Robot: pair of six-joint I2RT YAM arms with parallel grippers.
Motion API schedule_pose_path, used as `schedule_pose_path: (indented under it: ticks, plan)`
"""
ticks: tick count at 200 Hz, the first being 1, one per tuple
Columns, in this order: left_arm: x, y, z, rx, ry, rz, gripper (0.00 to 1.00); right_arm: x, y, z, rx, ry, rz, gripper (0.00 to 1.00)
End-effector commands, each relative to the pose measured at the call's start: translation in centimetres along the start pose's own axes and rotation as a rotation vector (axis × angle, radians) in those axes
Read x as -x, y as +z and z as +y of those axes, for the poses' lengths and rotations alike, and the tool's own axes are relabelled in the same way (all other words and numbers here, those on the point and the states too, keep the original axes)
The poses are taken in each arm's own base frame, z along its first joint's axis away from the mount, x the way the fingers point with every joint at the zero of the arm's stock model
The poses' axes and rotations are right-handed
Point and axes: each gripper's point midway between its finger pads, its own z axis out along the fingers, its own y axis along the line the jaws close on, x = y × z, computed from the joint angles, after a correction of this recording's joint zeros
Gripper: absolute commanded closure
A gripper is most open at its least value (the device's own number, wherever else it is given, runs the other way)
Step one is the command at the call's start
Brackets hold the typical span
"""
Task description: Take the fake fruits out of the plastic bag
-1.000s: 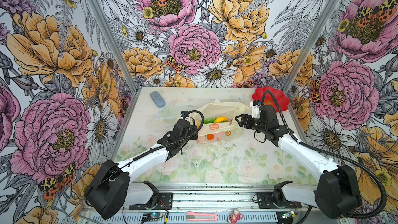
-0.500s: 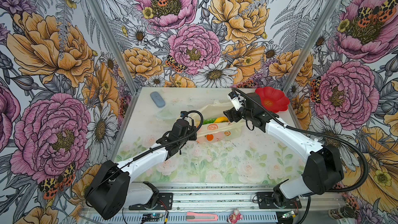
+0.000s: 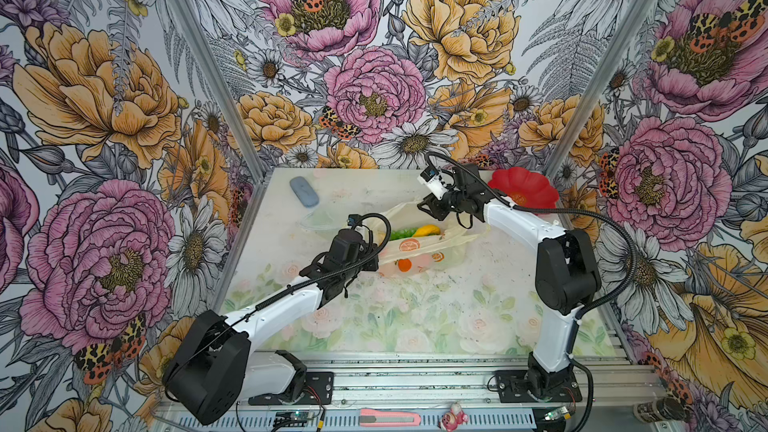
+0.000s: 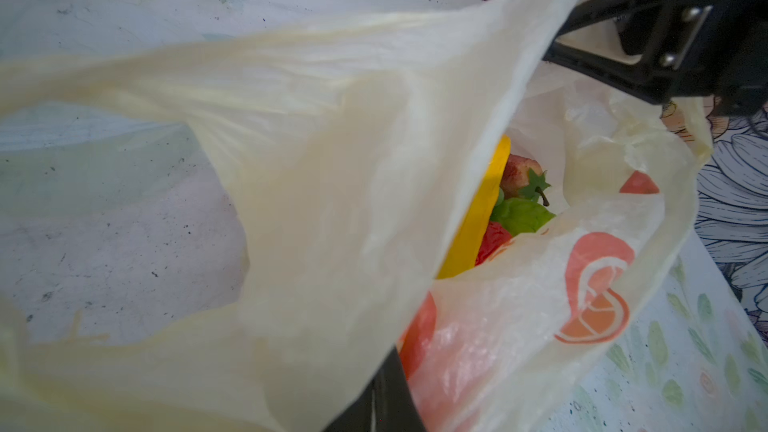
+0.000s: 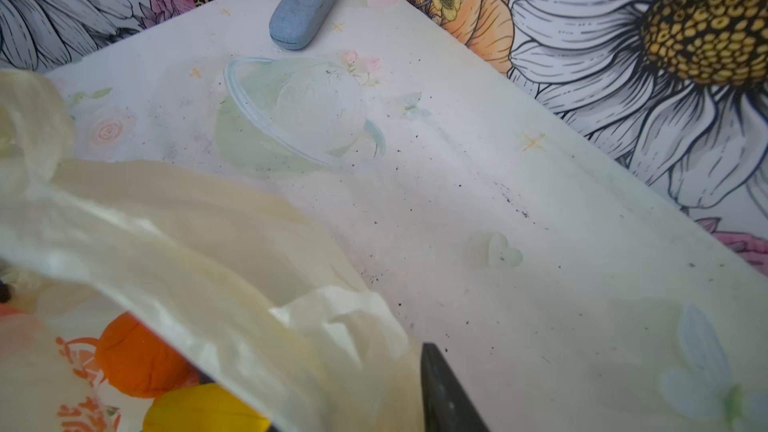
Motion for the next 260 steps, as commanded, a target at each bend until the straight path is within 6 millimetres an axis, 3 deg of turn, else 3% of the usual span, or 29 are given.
schedule_pose_path:
  ticks: [1,34,63,90,113,131,147,163,181,206,226,260]
  plan:
    - [-0.1,-0.7,0.2,-0.025,0.011,-0.020,1.00,1.7,-0.3,-2.3,0.015,0.167,-0.050,0.80]
    - [-1.1,-0.9,0.4,-0.070,0.004,-0.047,1.00,-0.2,2.8,-4.2,0.002,0.339,0.029,0.93]
    - [-1.7,-0.7,0.5,-0.087,0.000,-0.046,1.00,-2.9,5.1,-5.1,-0.007,0.452,0.100,0.97]
    - [-1.6,-0.2,-0.4,-0.130,0.013,-0.026,1.00,-3.8,6.3,-4.3,0.001,0.463,0.145,0.98]
    - [-1.3,0.2,-1.5,-0.152,0.034,-0.016,1.00,-3.1,6.1,-3.1,0.017,0.445,0.149,0.96]
    - [-1.2,0.4,-1.7,-0.140,0.050,-0.013,1.00,-1.8,4.6,-3.0,-0.017,0.441,0.129,0.82]
    - [-1.4,0.6,-1.6,-0.119,0.062,-0.001,1.00,-0.6,2.6,-3.1,-0.071,0.441,0.107,0.57]
    - [-1.6,0.7,-1.3,-0.093,0.065,0.009,1.00,0.4,-0.2,-3.3,-0.156,0.445,0.078,0.37]
    - [-1.7,0.7,-1.2,-0.074,0.072,0.013,1.00,0.4,-3.1,-3.8,-0.277,0.468,0.064,0.23]
    - [-1.7,0.8,-1.5,-0.063,0.089,0.025,1.00,-1.1,-6.5,-3.3,-0.386,0.504,0.066,0.16]
    - [-1.7,0.9,-1.8,-0.064,0.100,0.034,1.00,-3.6,-8.9,-3.2,-0.498,0.523,0.089,0.12]
    - [-1.6,1.0,-2.3,-0.072,0.109,0.035,1.00,-8.4,-10.4,-3.5,-0.606,0.523,0.174,0.08]
